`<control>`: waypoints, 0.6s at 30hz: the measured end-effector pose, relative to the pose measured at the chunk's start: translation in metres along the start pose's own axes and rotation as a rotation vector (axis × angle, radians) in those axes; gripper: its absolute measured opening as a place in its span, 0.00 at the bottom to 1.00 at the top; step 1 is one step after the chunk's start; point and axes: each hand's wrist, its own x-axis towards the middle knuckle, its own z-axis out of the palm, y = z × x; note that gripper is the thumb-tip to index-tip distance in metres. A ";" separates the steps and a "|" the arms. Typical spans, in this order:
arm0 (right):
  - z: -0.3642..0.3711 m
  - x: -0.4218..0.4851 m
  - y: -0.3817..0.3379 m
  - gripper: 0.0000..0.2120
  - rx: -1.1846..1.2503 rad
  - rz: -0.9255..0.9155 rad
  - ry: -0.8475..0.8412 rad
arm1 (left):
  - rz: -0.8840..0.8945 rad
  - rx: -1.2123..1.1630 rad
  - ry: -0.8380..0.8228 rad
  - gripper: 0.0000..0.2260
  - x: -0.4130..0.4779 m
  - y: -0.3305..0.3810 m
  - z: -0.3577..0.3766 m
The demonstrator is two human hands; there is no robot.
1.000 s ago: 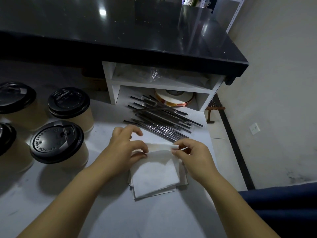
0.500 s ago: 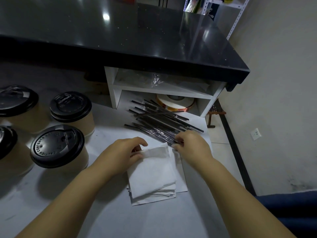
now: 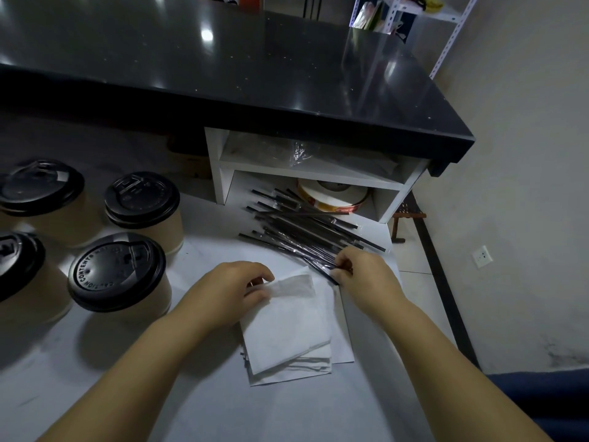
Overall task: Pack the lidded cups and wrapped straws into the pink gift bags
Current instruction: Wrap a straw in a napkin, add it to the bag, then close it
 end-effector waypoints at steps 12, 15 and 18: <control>-0.019 -0.019 -0.013 0.07 0.230 -0.082 0.172 | -0.006 -0.025 0.063 0.03 -0.020 0.025 -0.028; -0.033 -0.027 -0.025 0.07 0.257 -0.146 0.261 | 0.022 -0.071 0.170 0.02 -0.037 0.038 -0.050; -0.047 -0.036 -0.045 0.08 0.298 -0.213 0.358 | 0.079 -0.064 0.261 0.04 -0.056 0.047 -0.083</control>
